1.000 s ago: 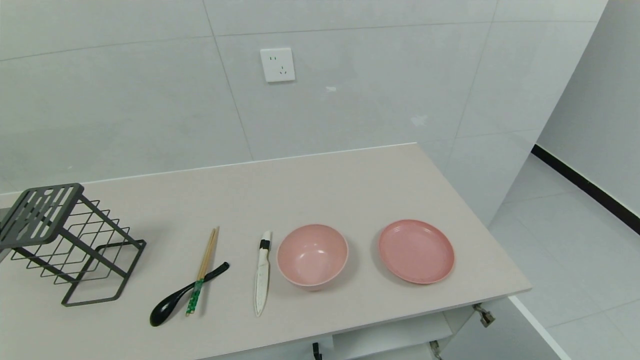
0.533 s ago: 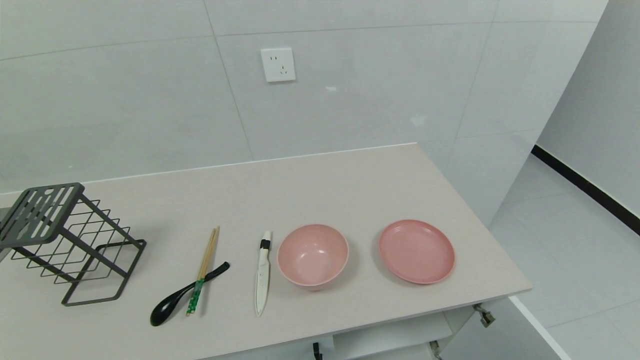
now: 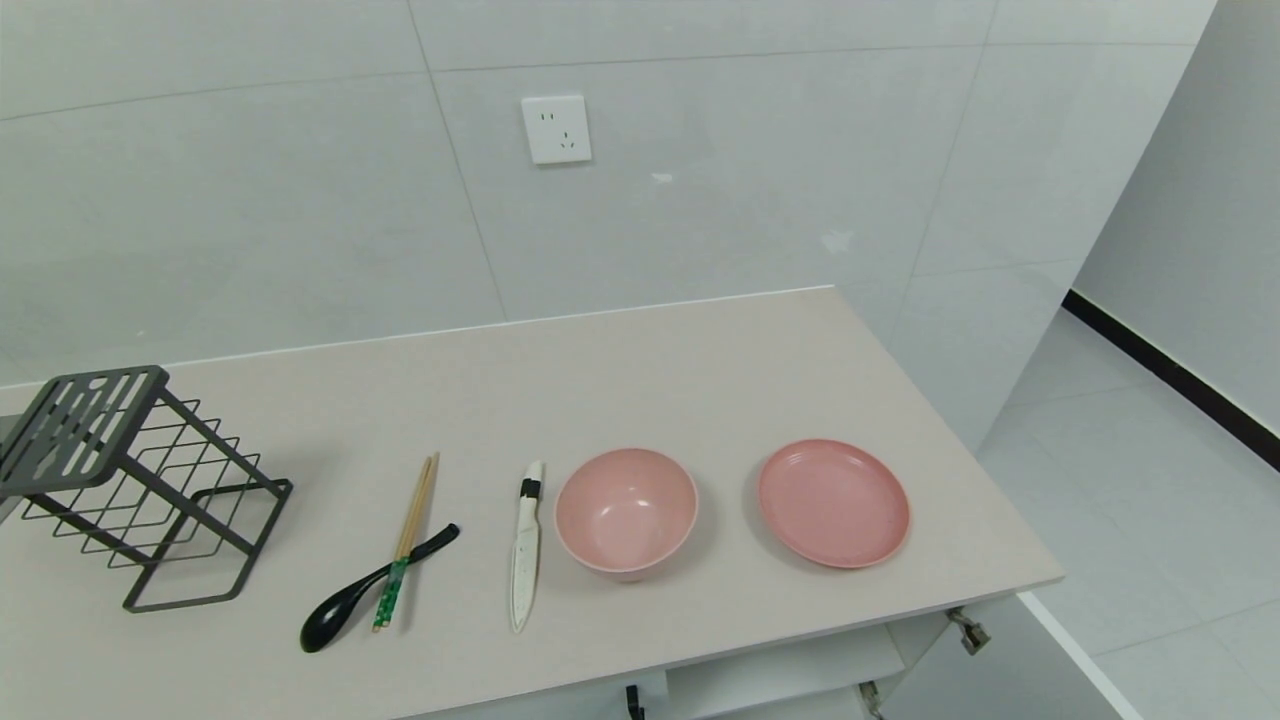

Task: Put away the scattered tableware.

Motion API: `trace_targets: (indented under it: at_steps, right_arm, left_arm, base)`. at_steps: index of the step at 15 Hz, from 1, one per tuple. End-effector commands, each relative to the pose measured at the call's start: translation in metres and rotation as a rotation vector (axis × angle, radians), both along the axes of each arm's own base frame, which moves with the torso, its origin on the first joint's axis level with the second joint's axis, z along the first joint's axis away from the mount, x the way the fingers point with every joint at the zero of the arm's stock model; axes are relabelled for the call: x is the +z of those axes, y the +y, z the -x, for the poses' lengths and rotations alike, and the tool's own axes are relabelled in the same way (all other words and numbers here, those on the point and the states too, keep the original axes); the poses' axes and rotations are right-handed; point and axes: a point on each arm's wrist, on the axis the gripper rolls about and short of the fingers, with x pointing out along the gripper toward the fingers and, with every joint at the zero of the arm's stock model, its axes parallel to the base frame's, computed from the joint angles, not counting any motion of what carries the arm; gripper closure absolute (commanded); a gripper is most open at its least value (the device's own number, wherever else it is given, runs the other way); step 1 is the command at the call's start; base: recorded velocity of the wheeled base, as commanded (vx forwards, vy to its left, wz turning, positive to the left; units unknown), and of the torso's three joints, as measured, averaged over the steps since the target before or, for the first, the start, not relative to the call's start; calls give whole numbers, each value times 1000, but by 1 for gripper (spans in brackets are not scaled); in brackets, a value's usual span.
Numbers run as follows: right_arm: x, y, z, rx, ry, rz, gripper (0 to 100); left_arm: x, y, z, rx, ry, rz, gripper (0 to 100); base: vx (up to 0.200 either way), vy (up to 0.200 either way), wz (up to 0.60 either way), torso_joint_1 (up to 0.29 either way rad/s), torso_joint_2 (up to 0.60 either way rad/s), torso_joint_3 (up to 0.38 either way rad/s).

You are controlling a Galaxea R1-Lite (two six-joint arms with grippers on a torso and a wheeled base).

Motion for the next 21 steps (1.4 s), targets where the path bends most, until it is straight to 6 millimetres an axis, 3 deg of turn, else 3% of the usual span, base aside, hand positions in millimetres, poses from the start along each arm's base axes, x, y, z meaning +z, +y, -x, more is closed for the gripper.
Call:
trace_targets:
  at_steps: [1, 5, 8, 10, 14, 21]
  right_arm:
    - [-9, -1, -12, 54, 113, -5, 0]
    - [3, 0, -42, 157, 218, -6, 0]
    - [26, 1, -94, 176, 204, 26, 0]
    - [30, 2, -116, 181, 217, 71, 0]
    - [18, 15, -137, 229, 302, 157, 0]
    - [20, 28, -173, 205, 362, 180, 0]
  left_arm:
    - [0, 0, 0, 1, 1, 0, 0]
    - [0, 0, 0, -2, -1, 0, 0]
    - [0, 0, 0, -2, 1, -3, 0]
    - [0, 0, 0, -2, 1, -3, 0]
    - [0, 0, 0, -2, -1, -2, 0]
    - [0, 0, 0, 1, -1, -2, 0]
  base:
    - [0, 0, 0, 0, 0, 0]
    - [0, 0, 0, 0, 0, 0]
    - [0, 0, 0, 0, 0, 0]
    - [0, 0, 0, 0, 0, 0]
    - [0, 0, 0, 0, 0, 0]
    - [0, 0, 0, 0, 0, 0]
